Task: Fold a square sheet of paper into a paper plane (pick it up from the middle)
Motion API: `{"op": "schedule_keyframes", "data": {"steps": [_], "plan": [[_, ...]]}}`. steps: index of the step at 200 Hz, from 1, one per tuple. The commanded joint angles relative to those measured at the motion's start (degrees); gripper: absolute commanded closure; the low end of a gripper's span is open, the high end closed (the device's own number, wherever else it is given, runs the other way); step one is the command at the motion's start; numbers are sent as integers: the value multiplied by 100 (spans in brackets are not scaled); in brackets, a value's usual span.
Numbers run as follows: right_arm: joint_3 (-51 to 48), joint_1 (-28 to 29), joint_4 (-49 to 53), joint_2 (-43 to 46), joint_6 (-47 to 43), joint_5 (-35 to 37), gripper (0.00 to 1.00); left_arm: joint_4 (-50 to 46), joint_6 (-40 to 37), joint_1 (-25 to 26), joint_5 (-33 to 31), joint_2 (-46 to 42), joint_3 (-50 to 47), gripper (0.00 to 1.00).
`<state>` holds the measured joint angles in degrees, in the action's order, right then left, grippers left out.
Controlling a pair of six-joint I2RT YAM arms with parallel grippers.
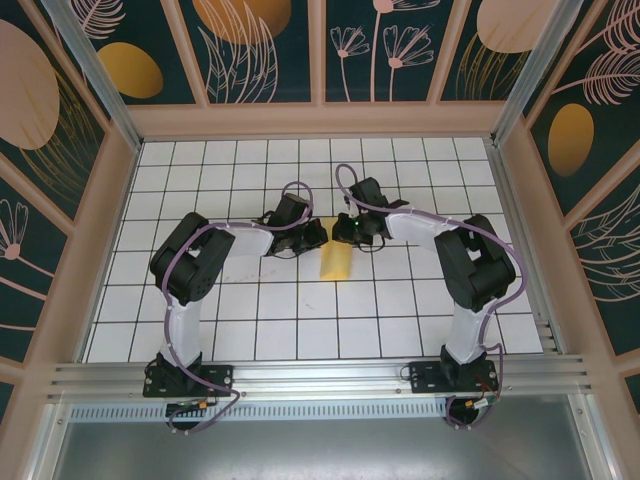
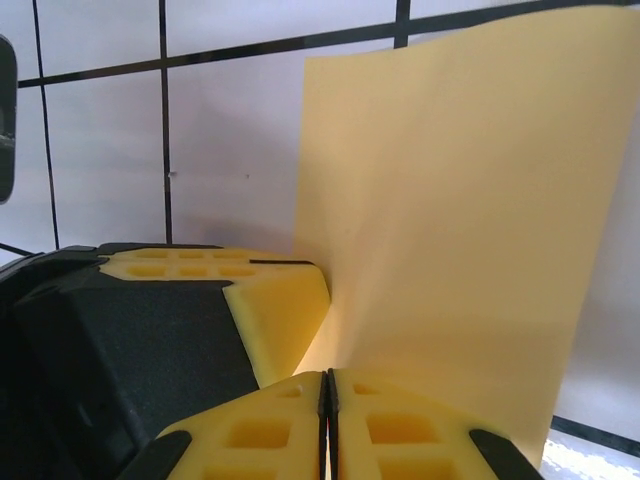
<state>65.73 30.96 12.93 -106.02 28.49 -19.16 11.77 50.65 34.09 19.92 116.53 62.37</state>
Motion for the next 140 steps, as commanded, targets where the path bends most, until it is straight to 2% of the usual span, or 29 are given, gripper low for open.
{"op": "schedule_keyframes", "data": {"steps": [1, 25, 73, 140], "plan": [[-40, -45, -219, 268, 77, -31, 90, -624, -149, 41, -445, 533, -150, 100], [79, -46, -176, 97, 81, -267, 89, -630, -146, 37, -443, 540, -146, 100], [210, -46, -45, -273, 113, -227, 90, -641, -147, 43, -436, 546, -133, 100], [118, -81, 327, -479, 65, 289, 90, -683, -157, 44, -459, 561, -120, 100]]}}
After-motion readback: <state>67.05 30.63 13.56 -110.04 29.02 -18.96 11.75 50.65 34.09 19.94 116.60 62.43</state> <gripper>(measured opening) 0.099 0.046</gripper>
